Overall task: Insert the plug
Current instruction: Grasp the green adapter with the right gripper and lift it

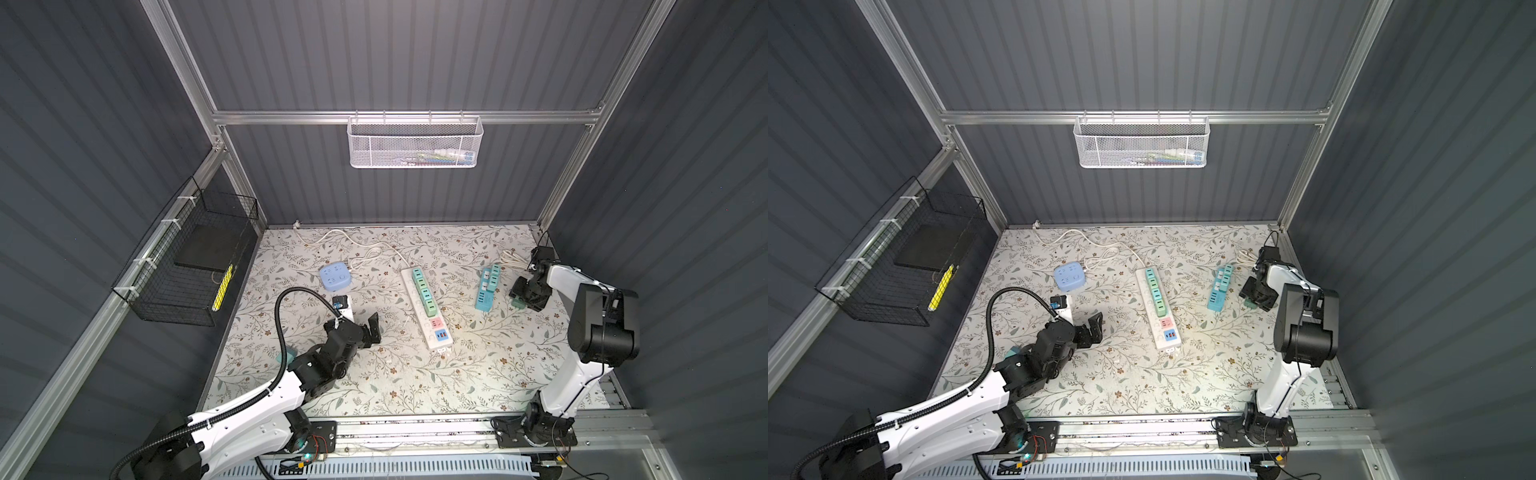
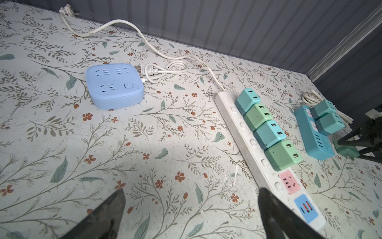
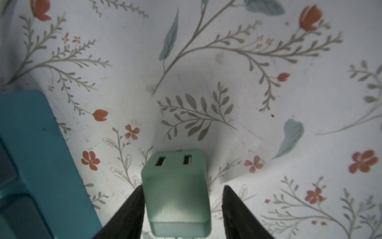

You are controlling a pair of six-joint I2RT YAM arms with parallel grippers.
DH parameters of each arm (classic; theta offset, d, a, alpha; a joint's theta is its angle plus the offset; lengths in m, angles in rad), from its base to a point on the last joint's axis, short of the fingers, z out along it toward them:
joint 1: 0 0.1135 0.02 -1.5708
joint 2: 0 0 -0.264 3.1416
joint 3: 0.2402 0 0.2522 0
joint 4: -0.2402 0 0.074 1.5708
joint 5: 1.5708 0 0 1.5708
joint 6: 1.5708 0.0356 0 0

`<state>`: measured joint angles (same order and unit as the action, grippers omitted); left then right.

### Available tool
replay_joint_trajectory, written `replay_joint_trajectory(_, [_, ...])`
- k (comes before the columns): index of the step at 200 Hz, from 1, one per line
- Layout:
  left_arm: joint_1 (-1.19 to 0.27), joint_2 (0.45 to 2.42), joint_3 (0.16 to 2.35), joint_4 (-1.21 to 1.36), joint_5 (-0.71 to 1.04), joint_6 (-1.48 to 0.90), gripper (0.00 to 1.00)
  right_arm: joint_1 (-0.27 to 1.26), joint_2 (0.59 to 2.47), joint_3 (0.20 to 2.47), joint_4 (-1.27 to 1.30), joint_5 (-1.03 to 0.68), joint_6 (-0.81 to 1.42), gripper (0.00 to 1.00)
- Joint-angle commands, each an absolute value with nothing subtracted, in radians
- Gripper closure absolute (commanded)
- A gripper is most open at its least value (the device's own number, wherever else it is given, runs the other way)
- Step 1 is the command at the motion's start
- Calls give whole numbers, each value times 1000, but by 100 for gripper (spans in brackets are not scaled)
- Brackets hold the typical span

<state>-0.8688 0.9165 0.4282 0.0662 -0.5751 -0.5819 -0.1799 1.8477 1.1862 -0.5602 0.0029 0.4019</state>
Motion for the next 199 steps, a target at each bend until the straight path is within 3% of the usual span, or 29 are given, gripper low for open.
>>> replay_joint_trajectory(1, [-861, 913, 466, 52, -577, -561, 0, -178, 1865, 1208, -600, 4, 390, 47])
replay_joint_trajectory(52, [-859, 904, 470, 36, -574, -559, 0, -168, 1848, 1207, -599, 14, 390, 61])
replay_joint_trajectory(149, [-850, 859, 576, -102, -620, -529, 0, -26, 1594, 1049, -537, 120, 437, 65])
replay_joint_trajectory(199, [-850, 820, 598, -198, -693, -611, 0, 205, 1441, 1007, -601, 161, 442, 66])
